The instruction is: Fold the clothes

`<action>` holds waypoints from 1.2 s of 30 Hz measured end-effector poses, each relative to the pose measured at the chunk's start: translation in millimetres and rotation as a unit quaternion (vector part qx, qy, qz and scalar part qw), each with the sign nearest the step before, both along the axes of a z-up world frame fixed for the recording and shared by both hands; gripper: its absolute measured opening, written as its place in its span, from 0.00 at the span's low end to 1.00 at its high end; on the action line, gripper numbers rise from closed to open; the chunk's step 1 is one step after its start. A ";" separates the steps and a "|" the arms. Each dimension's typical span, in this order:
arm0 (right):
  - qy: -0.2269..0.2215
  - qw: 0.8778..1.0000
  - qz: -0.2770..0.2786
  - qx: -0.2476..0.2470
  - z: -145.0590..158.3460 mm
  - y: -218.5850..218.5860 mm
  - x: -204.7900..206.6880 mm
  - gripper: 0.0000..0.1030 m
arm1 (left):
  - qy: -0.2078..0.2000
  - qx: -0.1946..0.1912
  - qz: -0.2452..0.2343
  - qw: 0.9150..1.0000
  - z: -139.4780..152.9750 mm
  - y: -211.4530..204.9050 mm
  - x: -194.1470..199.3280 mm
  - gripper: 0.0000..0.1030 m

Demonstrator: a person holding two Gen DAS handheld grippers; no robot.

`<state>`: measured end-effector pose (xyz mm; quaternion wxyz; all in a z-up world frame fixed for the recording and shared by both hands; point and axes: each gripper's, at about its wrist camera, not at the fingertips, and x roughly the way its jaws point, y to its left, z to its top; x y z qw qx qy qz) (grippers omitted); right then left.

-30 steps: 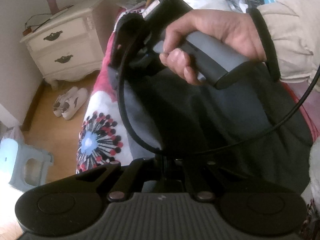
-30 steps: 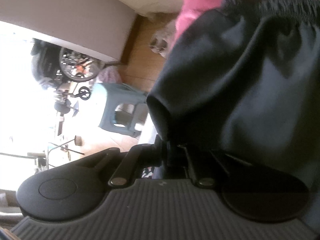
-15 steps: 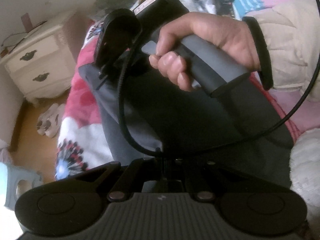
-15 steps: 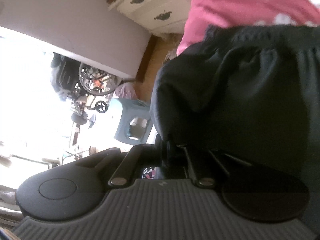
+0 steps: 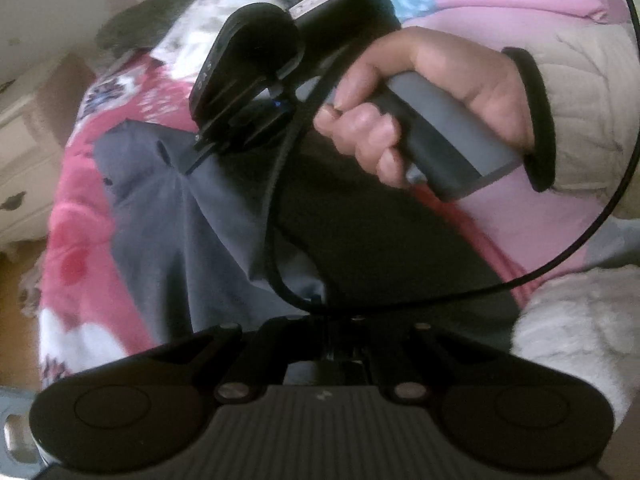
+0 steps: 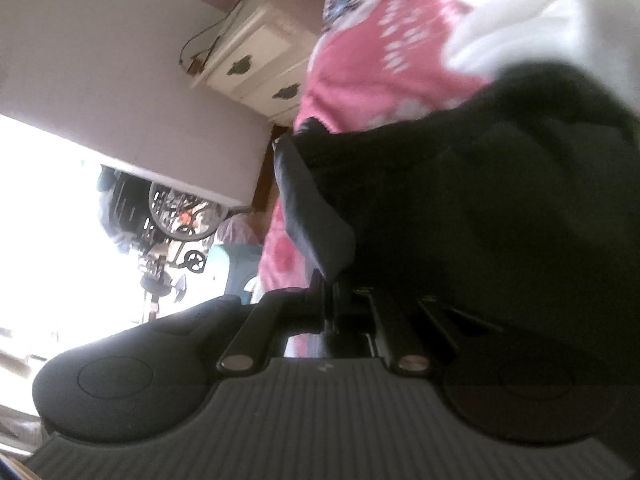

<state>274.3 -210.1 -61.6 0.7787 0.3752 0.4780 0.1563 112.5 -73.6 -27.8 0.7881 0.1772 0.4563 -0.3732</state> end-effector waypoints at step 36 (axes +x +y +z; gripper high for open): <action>0.038 0.988 -0.023 -0.151 -35.4 -99.0 -58.7 0.05 | 0.057 0.005 0.086 0.995 -15.6 -44.3 19.3 0.23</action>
